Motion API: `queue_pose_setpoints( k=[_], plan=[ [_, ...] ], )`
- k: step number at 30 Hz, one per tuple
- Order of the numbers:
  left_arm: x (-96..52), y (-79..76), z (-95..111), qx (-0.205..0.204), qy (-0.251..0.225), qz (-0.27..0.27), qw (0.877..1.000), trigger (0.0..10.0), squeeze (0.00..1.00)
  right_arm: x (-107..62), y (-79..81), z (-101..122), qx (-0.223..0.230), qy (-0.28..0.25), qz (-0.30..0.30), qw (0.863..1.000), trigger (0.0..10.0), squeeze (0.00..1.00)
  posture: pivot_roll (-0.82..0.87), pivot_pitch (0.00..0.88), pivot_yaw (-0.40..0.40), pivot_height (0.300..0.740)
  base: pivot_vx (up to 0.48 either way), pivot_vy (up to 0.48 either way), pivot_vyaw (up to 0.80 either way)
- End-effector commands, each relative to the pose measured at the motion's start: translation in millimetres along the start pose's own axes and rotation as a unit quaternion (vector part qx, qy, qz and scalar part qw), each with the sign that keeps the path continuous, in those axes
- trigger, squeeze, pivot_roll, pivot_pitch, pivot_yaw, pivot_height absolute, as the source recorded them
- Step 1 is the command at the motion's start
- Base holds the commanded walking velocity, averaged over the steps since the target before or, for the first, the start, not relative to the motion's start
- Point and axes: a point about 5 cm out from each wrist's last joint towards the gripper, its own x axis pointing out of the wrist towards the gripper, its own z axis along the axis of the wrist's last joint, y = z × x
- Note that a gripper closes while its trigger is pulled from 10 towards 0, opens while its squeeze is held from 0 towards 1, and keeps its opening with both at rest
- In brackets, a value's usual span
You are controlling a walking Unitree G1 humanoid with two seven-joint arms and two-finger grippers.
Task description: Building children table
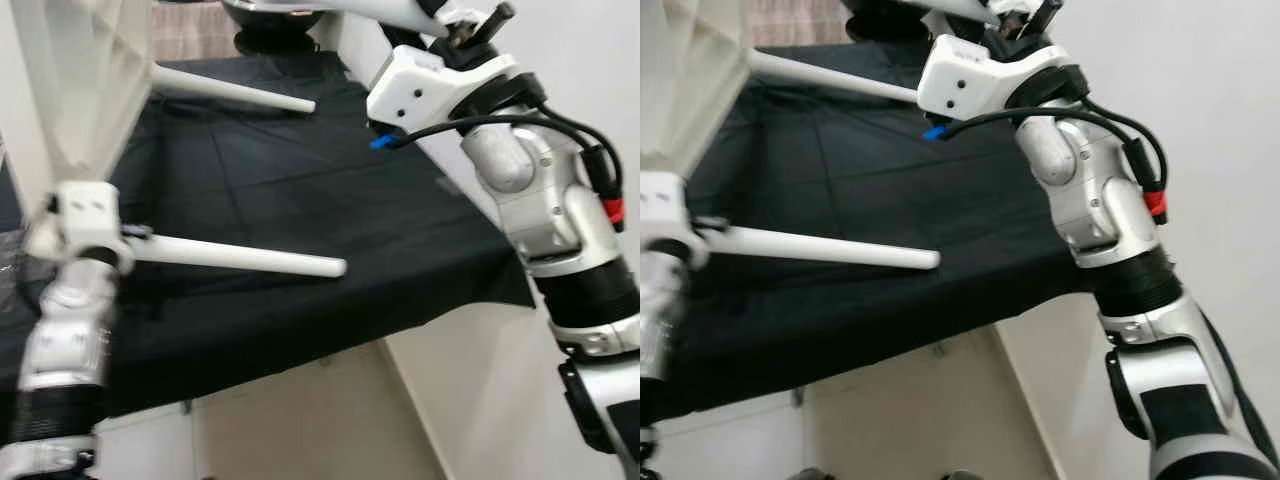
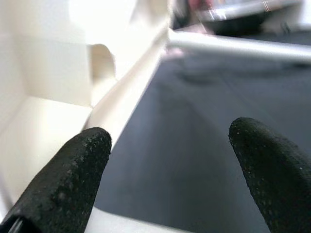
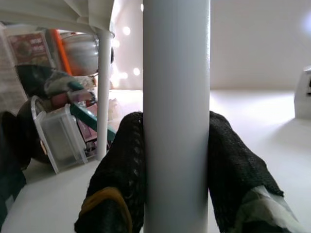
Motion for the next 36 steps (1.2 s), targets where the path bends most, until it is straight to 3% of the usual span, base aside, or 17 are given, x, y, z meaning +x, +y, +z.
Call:
queue_pose_setpoints(
  k=[1, 2, 3, 5, 6, 8, 9, 11, 12, 14, 16, 18, 20, 23, 33, 36],
  plan=[
    [0.4, 70.1, 2, 0.027, 0.008, 0.131, 0.991, 10.0, 0.00, -16.4, -10.0, -60, -0.009, 0.141, -0.024, 0.990, 0.0, 0.00, 0.03, 0.073, -0.065, 0.740, 0.000, 0.000, 0.00],
    [11.1, 81.8, 19, 0.046, -0.015, 0.133, 0.990, 10.0, 0.00, -18.3, 1.7, -65, 0.026, 0.162, -0.018, 0.986, 0.0, 0.00, 0.03, 0.073, -0.065, 0.740, 0.000, 0.000, 0.00],
    [11.1, 81.8, 19, 0.046, -0.015, 0.133, 0.990, 10.0, 0.00, -18.3, 1.7, -65, 0.026, 0.162, -0.018, 0.986, 0.0, 0.00, 0.03, 0.073, -0.065, 0.740, 0.000, 0.000, 0.00],
    [31.3, 95.3, 57, 0.085, -0.063, 0.127, 0.986, 10.0, 0.00, -33.4, 42.5, -82, 0.117, 0.234, 0.008, 0.965, 0.0, 0.00, 0.04, 0.067, -0.065, 0.740, 0.000, 0.000, 0.00],
    [31.3, 95.3, 57, 0.085, -0.063, 0.127, 0.986, 10.0, 0.00, -33.4, 42.5, -82, 0.117, 0.234, 0.008, 0.965, 0.0, 0.00, 0.04, 0.067, -0.065, 0.740, 0.000, 0.000, 0.00],
    [41.1, 99.3, 82, 0.103, -0.093, 0.121, 0.983, 10.0, 0.00, -48.0, 74.4, -91, 0.207, 0.296, 0.032, 0.932, 0.0, 0.00, 0.05, 0.069, -0.066, 0.740, 0.000, 0.000, 0.00],
    [41.1, 99.3, 82, 0.103, -0.093, 0.121, 0.983, 10.0, 0.00, -48.0, 74.4, -91, 0.207, 0.296, 0.032, 0.932, 0.0, 0.00, 0.05, 0.069, -0.066, 0.740, 0.000, 0.000, 0.00],
    [51.1, 95.5, 108, 0.119, -0.123, 0.101, 0.980, 10.0, 0.00, -57.3, 104.8, -90, 0.279, 0.340, 0.055, 0.896, 0.0, 0.00, 0.06, 0.070, -0.065, 0.740, 0.000, 0.000, 0.00],
    [51.1, 95.5, 108, 0.119, -0.123, 0.101, 0.980, 10.0, 0.00, -57.3, 104.8, -90, 0.279, 0.340, 0.055, 0.896, 0.0, 0.00, 0.06, 0.070, -0.065, 0.740, 0.000, 0.000, 0.00],
    [60.2, 87.1, 128, 0.138, -0.142, 0.072, 0.977, 10.0, 0.00, -61.0, 127.4, -85, 0.334, 0.368, 0.068, 0.865, 0.0, 0.00, 0.07, 0.074, -0.067, 0.740, 0.000, 0.000, 0.00],
    [60.2, 87.1, 128, 0.138, -0.142, 0.072, 0.977, 10.0, 0.00, -61.0, 127.4, -85, 0.334, 0.368, 0.068, 0.865, 0.0, 0.00, 0.07, 0.074, -0.067, 0.740, 0.000, 0.000, 0.00],
    [67.5, 71.8, 137, 0.143, -0.151, 0.035, 0.978, 10.0, 0.00, -55.6, 134.8, -78, 0.358, 0.368, 0.062, 0.856, 0.0, 0.00, 0.07, 0.078, -0.066, 0.740, 0.000, 0.000, 0.00],
    [67.5, 71.8, 137, 0.143, -0.151, 0.035, 0.978, 10.0, 0.00, -55.6, 134.8, -78, 0.358, 0.368, 0.062, 0.856, 0.0, 0.00, 0.07, 0.078, -0.066, 0.740, 0.000, 0.000, 0.00],
    [73.8, 48.9, 143, 0.129, -0.170, 0.000, 0.977, 10.0, 0.00, -46.9, 140.5, -68, 0.384, 0.365, 0.053, 0.847, 0.0, 0.00, 0.06, 0.081, -0.061, 0.740, 0.000, 0.000, 0.00],
    [83.4, 33.6, 179, 0.145, -0.216, -0.020, 0.965, 10.0, 0.00, -38.2, 145.0, -61, 0.392, 0.354, 0.052, 0.848, 0.0, 0.00, 0.07, 0.088, -0.068, 0.740, 0.000, 0.000, 0.00],
    [85.4, 29.3, 196, 0.139, -0.228, -0.021, 0.963, 10.0, 0.00, -34.4, 145.0, -58, 0.406, 0.353, 0.051, 0.841, 0.0, 0.00, 0.07, 0.090, -0.063, 0.740, 0.000, 0.000, 0.00]
  ],
)
